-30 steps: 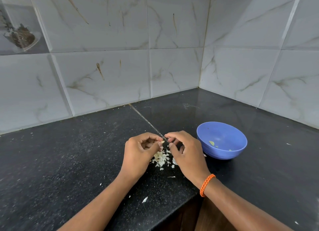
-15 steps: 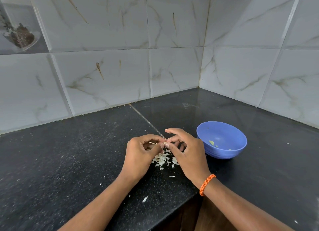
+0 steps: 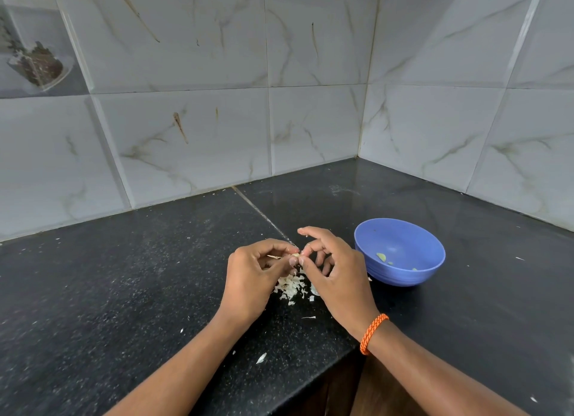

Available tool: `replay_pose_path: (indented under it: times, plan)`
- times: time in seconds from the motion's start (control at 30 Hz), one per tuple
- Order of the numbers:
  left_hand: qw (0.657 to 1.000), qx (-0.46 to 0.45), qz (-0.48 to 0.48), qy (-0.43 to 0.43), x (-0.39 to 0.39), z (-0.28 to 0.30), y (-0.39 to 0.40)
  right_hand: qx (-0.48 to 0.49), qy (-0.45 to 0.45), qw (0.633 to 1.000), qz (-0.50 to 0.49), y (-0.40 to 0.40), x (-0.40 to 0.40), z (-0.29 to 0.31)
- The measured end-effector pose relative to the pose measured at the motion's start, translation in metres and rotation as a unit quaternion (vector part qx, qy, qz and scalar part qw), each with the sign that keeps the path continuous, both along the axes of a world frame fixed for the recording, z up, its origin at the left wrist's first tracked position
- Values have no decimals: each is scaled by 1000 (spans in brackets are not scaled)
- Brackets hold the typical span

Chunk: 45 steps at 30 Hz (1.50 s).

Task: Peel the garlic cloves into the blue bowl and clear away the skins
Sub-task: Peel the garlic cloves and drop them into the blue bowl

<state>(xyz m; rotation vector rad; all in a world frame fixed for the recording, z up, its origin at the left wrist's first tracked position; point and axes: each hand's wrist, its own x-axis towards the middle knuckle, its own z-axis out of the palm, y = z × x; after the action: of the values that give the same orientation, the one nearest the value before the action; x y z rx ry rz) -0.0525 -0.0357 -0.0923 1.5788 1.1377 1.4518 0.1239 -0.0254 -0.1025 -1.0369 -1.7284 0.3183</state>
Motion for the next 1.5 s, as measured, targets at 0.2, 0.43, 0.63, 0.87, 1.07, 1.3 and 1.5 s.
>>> replay_pose_path:
  times: [0.2,0.43,0.63,0.87,1.07,1.3,1.5]
  plan:
    - [999,-11,-24,-27,2,0,0,0,3,1000,17,-4,0,5]
    - [999,-6,-49,-18,6,0,-4,-11,24,999,20,-7,-2,6]
    - [998,-18,-56,-30,6,-1,-2,-7,40,999,30,-7,-3,6]
    - [997,-21,-64,-35,6,-1,-3,-4,43,999,30,-7,-3,6]
    - [995,-32,-60,-67,7,0,-6,1,44,999,32,-10,-4,9]
    - [989,-50,-54,-127,5,2,-5,-7,55,997,47,-10,-3,9]
    - [987,-48,-37,-152,1,4,-4,-29,36,998,36,-7,-2,4]
